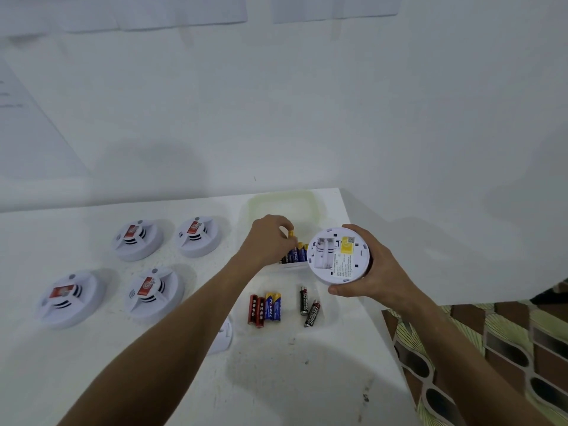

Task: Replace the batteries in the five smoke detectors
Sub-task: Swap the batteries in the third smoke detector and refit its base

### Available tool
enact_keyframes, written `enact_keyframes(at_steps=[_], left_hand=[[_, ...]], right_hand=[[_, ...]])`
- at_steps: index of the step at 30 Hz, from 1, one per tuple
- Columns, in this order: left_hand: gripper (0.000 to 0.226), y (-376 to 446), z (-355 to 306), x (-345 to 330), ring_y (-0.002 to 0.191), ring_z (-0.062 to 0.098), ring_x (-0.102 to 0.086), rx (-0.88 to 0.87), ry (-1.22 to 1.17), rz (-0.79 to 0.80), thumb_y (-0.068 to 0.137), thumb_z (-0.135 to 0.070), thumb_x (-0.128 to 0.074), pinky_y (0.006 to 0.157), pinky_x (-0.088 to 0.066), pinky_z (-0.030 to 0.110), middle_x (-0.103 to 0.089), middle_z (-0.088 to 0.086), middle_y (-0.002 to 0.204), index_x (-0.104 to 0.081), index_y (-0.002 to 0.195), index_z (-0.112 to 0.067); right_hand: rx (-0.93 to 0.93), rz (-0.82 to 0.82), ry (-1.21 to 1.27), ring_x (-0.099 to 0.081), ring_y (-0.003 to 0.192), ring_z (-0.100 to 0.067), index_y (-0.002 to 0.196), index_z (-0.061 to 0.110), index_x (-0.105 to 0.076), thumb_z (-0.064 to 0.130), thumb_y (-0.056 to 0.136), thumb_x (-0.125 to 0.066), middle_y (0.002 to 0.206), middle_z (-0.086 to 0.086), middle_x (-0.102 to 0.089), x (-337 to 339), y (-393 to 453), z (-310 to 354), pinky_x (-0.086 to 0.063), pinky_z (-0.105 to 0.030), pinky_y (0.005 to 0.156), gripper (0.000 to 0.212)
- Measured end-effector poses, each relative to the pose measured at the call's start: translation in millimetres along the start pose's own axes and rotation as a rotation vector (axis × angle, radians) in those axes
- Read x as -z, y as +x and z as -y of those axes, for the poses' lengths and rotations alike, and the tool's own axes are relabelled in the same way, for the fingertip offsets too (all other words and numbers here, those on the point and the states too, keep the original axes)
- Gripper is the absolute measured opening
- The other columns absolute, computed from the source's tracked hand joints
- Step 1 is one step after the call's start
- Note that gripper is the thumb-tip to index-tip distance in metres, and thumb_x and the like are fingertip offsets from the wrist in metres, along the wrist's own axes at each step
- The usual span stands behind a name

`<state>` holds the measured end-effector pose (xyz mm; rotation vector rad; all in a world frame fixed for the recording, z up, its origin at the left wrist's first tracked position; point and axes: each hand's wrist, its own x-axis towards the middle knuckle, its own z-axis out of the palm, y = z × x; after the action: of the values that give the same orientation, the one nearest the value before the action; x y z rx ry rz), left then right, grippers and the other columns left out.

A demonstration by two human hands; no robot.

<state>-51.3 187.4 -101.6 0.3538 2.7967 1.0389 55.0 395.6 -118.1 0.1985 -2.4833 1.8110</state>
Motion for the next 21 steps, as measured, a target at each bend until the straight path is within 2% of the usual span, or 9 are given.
enact_keyframes(at_steps=[5, 9, 12, 16, 21], left_hand=[[0.009, -30.4, -30.2, 27.4, 0.065, 0.009, -0.069, -0.116, -0.250, -0.244, 0.085, -0.021, -0.067, 0.064, -0.053, 0.022, -0.073, -0.005, 0.073, -0.065, 0.094, -0.022], [0.011, -62.6, -45.6, 36.4, 0.070, 0.004, -0.069, -0.205, -0.380, -0.185, 0.085, -0.018, -0.070, 0.067, -0.056, 0.020, -0.073, -0.008, 0.076, -0.064, 0.093, -0.022], [0.013, -77.0, -42.3, 30.0, 0.074, 0.002, -0.068, -0.282, -0.269, -0.164, 0.084, -0.017, -0.071, 0.070, -0.057, 0.023, -0.072, -0.008, 0.079, -0.065, 0.096, -0.020], [0.012, -87.3, -31.9, 20.0, 0.079, 0.008, -0.066, -0.421, -0.119, -0.197, 0.088, -0.017, -0.068, 0.074, -0.057, 0.030, -0.071, -0.006, 0.088, -0.065, 0.099, -0.018], [0.011, -92.3, -18.6, 12.3, 0.075, 0.020, -0.066, -0.642, 0.160, -0.297, 0.088, -0.014, -0.064, 0.060, -0.056, 0.034, -0.071, 0.001, 0.093, -0.067, 0.098, -0.012]], right_hand=[[0.018, 0.005, 0.006, -0.061, 0.109, -0.004, 0.127, 0.027, -0.050, -0.002, 0.052, -0.093, 0.114, 0.020, -0.064, -0.4, 2.4, 4.0, -0.051, -0.013, 0.081, 0.091], [0.049, 0.010, -0.002, -0.061, 0.109, -0.006, 0.131, 0.019, -0.050, 0.001, 0.052, -0.094, 0.114, 0.019, -0.065, -3.8, 2.2, 9.8, -0.050, -0.013, 0.083, 0.092], [0.064, 0.020, 0.009, -0.062, 0.106, -0.006, 0.130, 0.020, -0.052, -0.003, 0.052, -0.093, 0.113, 0.017, -0.065, -7.1, 0.6, 13.9, -0.051, -0.015, 0.082, 0.090], [0.078, 0.030, 0.009, -0.063, 0.105, -0.005, 0.126, 0.024, -0.054, -0.004, 0.052, -0.093, 0.112, 0.018, -0.066, -12.5, -2.9, 17.0, -0.051, -0.015, 0.082, 0.088], [0.091, 0.019, 0.025, -0.062, 0.106, -0.004, 0.125, 0.024, -0.054, 0.007, 0.050, -0.091, 0.114, 0.014, -0.066, -18.7, -5.4, 22.0, -0.050, -0.016, 0.087, 0.085]])
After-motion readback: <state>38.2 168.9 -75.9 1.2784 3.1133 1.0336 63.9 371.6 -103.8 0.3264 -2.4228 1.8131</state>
